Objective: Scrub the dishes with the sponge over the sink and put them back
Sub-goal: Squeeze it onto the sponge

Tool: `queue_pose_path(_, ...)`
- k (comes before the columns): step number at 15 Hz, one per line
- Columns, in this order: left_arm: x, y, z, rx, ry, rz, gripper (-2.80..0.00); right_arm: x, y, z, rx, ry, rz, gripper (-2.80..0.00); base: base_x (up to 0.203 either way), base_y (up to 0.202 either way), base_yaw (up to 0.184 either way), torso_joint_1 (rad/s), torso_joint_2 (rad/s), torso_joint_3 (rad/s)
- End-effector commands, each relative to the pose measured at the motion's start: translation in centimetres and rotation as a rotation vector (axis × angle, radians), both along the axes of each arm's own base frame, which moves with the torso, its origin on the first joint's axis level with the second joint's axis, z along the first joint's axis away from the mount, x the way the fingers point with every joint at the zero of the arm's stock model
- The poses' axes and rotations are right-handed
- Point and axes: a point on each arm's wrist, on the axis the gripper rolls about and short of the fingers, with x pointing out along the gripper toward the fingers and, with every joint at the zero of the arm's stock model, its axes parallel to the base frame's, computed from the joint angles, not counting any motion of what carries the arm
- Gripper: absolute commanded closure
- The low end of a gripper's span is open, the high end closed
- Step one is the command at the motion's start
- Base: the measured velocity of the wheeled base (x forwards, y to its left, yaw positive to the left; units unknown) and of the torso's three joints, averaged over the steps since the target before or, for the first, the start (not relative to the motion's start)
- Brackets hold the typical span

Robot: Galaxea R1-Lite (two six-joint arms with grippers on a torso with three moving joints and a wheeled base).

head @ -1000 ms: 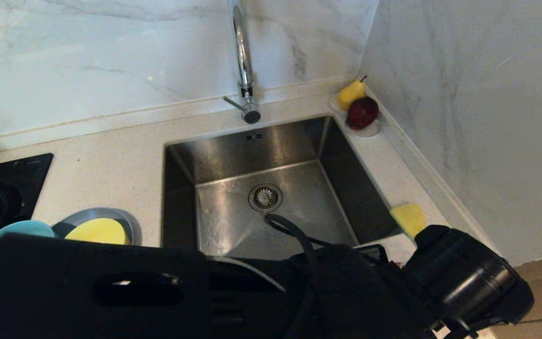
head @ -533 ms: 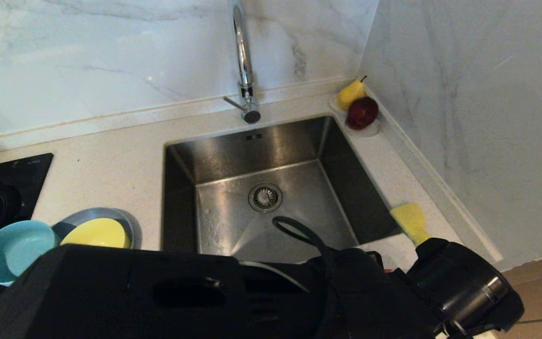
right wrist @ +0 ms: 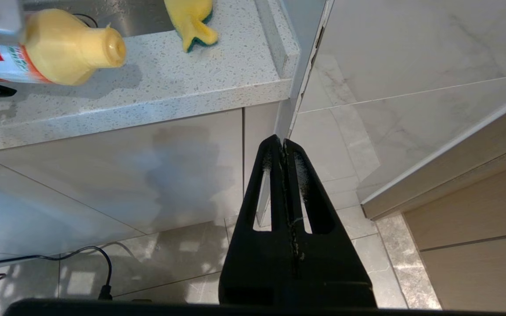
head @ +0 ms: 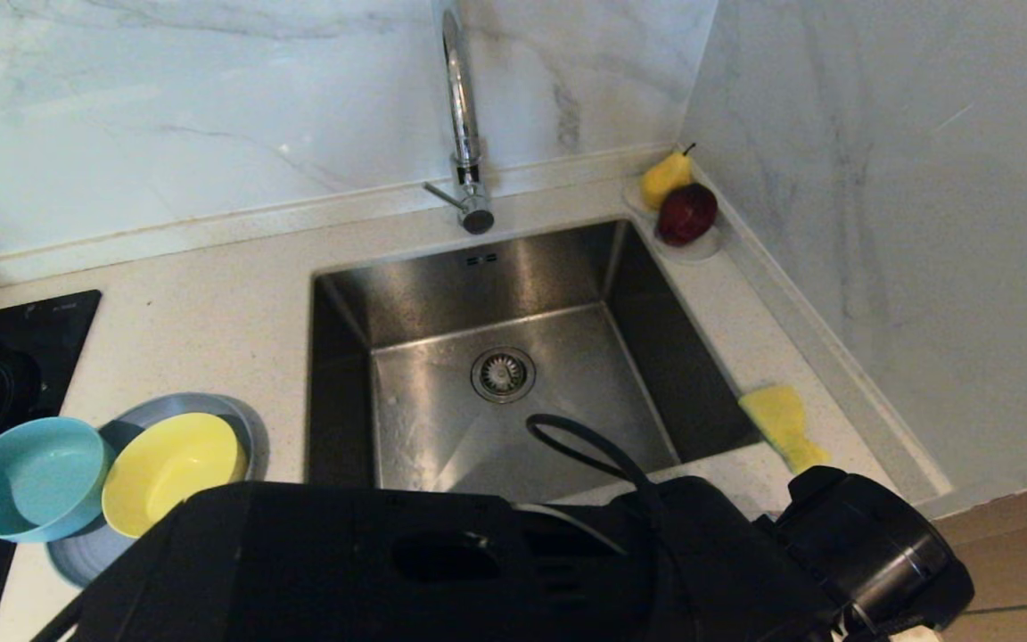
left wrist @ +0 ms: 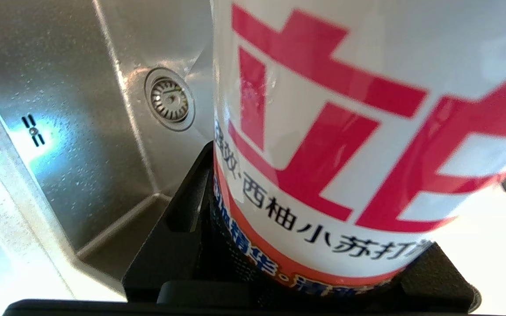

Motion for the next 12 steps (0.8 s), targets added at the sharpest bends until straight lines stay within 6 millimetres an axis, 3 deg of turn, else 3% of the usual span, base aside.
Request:
queue_pose_path(1,0.2,-0.3,-1.1,0.035,-0.005,0.009,0.00,0.0,0.0,0.0,0.000,0.000,-0.001,0.00,0.000,0.000,0.000,0.000,0.00,0.000)
queue_pose_path(12,1.4,-0.8,-3.4,0.094,-0.059,0.065,0.00,0.0,0.0,0.0,0.000,0.000,-0.001,0.00,0.000,0.000,0.000,0.000,0.00,0.000)
